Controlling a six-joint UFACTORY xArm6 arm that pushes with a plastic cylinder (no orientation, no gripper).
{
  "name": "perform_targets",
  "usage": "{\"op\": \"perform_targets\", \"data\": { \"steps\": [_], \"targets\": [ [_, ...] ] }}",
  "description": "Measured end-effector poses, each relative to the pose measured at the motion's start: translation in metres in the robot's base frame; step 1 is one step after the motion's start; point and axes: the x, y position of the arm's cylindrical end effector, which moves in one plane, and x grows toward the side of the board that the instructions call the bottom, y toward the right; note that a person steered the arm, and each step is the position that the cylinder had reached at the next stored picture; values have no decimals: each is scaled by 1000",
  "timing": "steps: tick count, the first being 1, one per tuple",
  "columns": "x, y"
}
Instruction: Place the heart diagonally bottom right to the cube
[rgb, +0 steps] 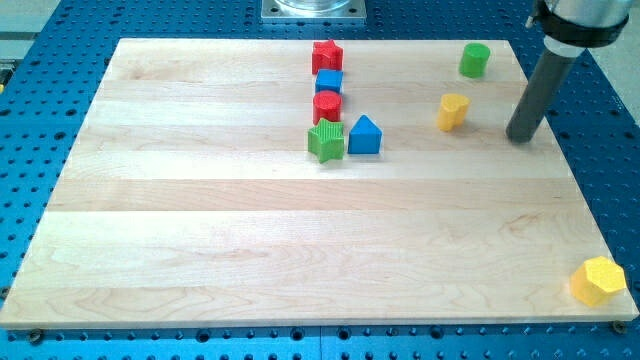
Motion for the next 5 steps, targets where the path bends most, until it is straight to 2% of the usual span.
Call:
{"op": "perform_targets", "data": {
  "steps": [1, 3, 5],
  "targets": [
    [-29, -18],
    [-30, -102],
    [-42, -131]
  ]
}}
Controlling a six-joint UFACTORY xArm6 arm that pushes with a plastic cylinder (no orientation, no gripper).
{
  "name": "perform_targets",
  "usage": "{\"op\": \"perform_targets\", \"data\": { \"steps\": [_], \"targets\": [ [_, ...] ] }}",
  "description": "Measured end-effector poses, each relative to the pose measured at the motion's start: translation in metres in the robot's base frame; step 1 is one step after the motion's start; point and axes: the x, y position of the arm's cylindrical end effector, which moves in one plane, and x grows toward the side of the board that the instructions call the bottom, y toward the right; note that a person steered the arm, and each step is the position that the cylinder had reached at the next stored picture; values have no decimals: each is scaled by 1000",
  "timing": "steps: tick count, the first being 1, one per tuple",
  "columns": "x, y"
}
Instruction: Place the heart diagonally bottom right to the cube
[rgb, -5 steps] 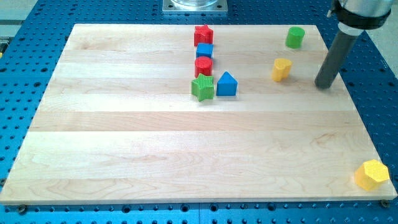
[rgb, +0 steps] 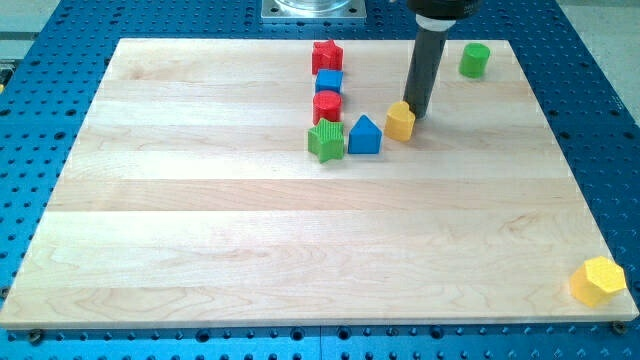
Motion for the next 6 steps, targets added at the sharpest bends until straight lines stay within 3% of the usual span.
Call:
{"op": "perform_targets", "data": {
  "steps": [1, 3, 6],
  "targets": [
    [-24, -8],
    [1, -12],
    [4, -15]
  ]
}}
